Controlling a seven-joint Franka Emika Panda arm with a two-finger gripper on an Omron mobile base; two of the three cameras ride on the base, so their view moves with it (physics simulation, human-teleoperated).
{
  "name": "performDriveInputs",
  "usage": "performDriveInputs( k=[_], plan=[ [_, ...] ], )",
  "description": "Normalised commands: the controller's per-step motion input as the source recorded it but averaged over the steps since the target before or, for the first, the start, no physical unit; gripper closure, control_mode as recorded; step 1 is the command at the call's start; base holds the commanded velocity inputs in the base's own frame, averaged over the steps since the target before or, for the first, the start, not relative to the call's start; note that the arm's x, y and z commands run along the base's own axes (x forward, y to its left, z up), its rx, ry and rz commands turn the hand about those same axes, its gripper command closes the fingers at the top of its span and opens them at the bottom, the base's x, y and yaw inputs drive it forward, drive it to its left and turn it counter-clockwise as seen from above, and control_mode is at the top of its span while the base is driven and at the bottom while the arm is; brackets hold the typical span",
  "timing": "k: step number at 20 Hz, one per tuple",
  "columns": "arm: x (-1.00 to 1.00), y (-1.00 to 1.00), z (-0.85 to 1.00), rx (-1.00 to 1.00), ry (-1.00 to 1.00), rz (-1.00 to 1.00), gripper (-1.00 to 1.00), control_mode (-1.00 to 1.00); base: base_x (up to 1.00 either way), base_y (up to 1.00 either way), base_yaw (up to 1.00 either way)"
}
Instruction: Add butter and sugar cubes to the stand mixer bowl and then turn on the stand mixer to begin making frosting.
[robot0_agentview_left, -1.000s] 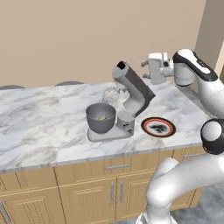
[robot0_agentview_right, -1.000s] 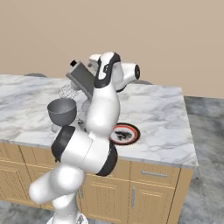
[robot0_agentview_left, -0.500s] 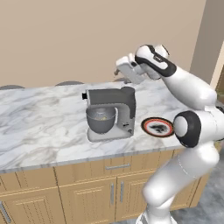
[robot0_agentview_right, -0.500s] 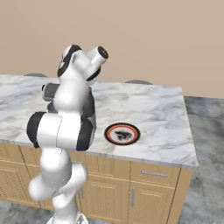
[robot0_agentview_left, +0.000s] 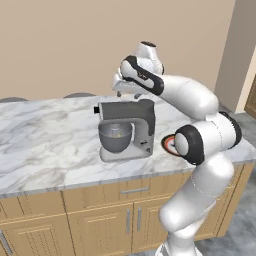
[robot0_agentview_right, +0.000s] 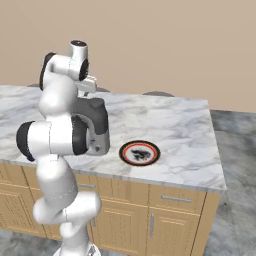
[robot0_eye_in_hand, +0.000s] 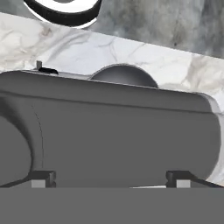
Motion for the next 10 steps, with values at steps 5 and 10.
performDriveInputs(
  k=[5,10],
  plan=[
    [-0.76,0.24,-0.49,-0.33,0.06,0.0,-1.0,-1.0,0.0,0.0,0.0],
    [-1.0,-0.4,-0.01,-0.05,-0.07,0.0,-1.0,-1.0,0.0,0.0,0.0]
  ],
)
